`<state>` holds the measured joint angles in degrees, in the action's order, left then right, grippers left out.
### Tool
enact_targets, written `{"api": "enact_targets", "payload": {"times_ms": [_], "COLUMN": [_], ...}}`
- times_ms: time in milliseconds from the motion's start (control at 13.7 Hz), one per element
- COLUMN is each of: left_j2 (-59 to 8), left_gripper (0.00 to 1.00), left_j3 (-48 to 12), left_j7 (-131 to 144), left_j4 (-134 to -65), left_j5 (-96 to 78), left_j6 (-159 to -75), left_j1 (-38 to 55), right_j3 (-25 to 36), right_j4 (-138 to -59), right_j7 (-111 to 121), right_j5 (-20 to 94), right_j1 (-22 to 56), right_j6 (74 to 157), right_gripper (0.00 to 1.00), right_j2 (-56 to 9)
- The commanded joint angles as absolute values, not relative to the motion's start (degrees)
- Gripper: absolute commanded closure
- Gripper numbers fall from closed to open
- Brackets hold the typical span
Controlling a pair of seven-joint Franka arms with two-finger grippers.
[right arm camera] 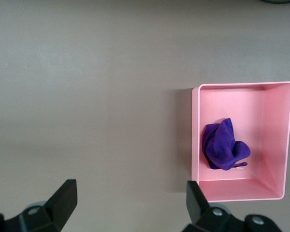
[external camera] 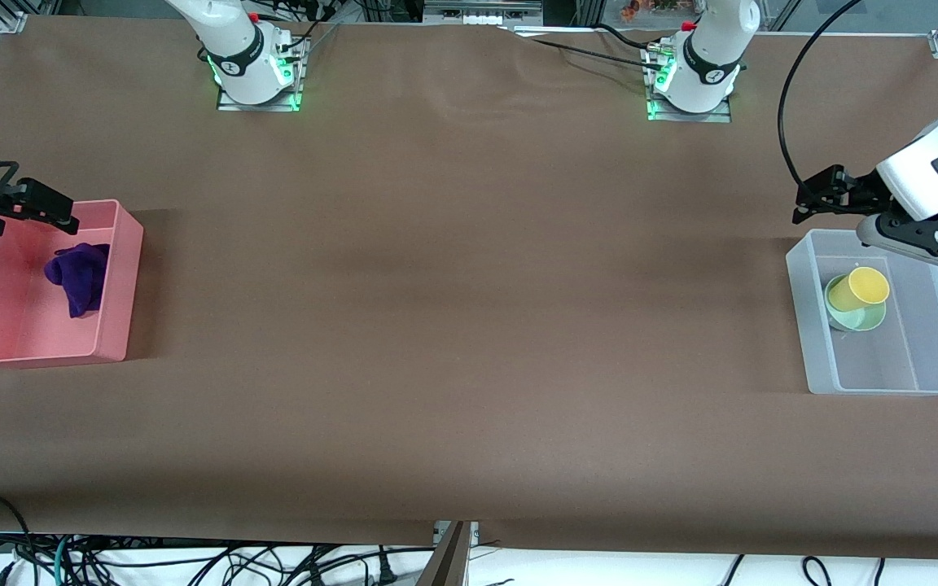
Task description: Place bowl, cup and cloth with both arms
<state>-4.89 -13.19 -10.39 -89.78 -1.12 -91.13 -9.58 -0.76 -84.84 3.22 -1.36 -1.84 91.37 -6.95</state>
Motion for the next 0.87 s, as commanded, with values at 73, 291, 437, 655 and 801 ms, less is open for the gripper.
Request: {"api": "enact_targets", "payload": {"times_ms": [73, 291, 437, 655, 801], "left_j2": [2.45, 3.52, 3.69, 2.29, 2.37], "left_gripper": [0.0, 0.0, 0.0, 0.0, 0.0], "left_j3": [-4.84, -2.39, -2.37, -2.55, -2.64], "left_j7": [-9.06, -8.96, -9.75, -9.32, -9.05], "left_j4": [-100.89, -101.6, -101.69, -99.41, -99.32], "left_j5": [-2.29, -1.76, -1.67, -1.67, -1.67], "left_j6": [-96.06, -96.06, -94.14, -93.16, -92.99], "left_j1": [-2.29, 0.78, 0.53, 0.44, 0.53], "right_j3": [-0.97, -0.97, -0.97, -0.97, -0.88], "right_j4": [-83.32, -83.32, -83.32, -83.32, -83.32], "right_j7": [3.52, 3.43, 3.6, 3.6, 3.6], "right_j5": [-1.14, -1.14, -1.05, -1.05, -1.05], "right_j1": [-1.85, -1.85, -1.93, -1.93, -2.02], "right_j6": [90.79, 90.88, 90.88, 90.88, 90.88], "right_gripper": [0.0, 0.0, 0.0, 0.0, 0.0], "right_j2": [-7.56, -7.56, -7.56, -7.56, -7.56]}}
